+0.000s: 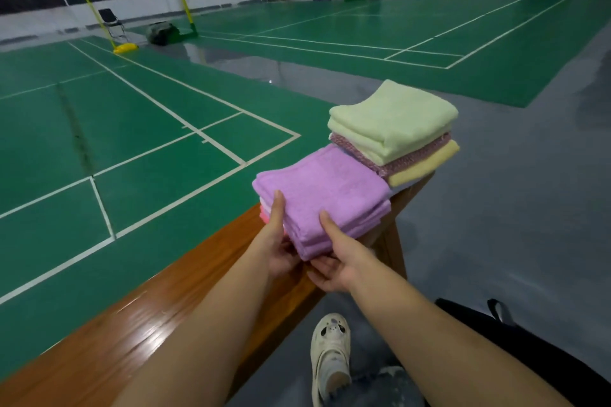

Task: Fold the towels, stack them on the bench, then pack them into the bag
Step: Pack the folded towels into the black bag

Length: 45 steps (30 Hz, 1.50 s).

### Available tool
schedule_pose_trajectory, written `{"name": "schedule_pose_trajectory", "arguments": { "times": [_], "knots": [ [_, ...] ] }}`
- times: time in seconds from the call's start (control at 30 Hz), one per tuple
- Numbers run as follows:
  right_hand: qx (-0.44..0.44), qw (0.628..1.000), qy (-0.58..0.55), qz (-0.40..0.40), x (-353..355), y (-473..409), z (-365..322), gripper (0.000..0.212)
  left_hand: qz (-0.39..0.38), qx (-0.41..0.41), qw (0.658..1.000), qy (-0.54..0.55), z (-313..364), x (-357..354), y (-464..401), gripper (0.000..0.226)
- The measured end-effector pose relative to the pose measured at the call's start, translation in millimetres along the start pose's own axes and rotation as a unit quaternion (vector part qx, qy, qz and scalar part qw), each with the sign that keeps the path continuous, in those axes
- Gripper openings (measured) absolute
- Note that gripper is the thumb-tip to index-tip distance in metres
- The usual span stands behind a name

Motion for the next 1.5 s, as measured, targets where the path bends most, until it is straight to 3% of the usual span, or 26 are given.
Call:
{"name": "schedule_pose_trajectory", "arguments": {
  "times": [0.1,0.37,0.57,0.7,0.77,0.9,0.97,1.03,1.13,1.33,1.5],
  "knots": [
    [-0.003,1.000,-0.017,-0.005,0,-1,1,0.064,-0.029,0.039,0.999,-0.016,0,-2,0,0.100],
    [0.003,0.998,-0.032,-0.050,12,6,12,0.093,0.002,0.048,0.997,-0.068,-3,7,-4,0.065],
    [0.041,0.995,-0.074,-0.048,44,16,19,0.111,-0.009,0.087,0.989,-0.119,-3,54,28,0.050],
    [0.045,0.994,-0.055,-0.081,57,25,29,0.101,-0.037,0.094,0.984,-0.150,1,86,58,0.041],
    [0.034,0.994,-0.052,-0.092,63,29,36,0.099,-0.047,0.098,0.981,-0.161,0,101,73,0.053],
    [-0.016,0.993,-0.006,-0.117,63,26,42,0.105,-0.091,0.120,0.971,-0.187,0,121,95,0.097],
    [-0.025,0.988,0.061,-0.137,57,24,35,0.104,-0.112,0.126,0.969,-0.182,-1,123,100,0.099],
    [-0.019,0.980,0.135,-0.146,46,27,23,0.090,-0.121,0.121,0.970,-0.174,-3,122,102,0.100],
    [-0.011,0.970,0.213,-0.120,36,33,7,0.079,-0.128,0.104,0.972,-0.165,-7,113,102,0.102],
    [0.050,0.957,0.248,-0.141,36,45,-4,0.041,-0.111,0.067,0.979,-0.156,-14,96,99,0.114],
    [0.074,0.965,0.227,-0.108,80,72,-21,0.052,-0.160,0.065,0.965,-0.196,-36,46,98,0.113]
  ]
}}
Point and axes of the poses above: each hand's wrist, its own y-axis away from the middle knuckle, its own x-axis out of the back of the hand, z = x × y, the point moved 3 cm from there along -y, towards the middle knuckle, and after that the axes turned 13 degrees about -z, right-handed, at the moved point
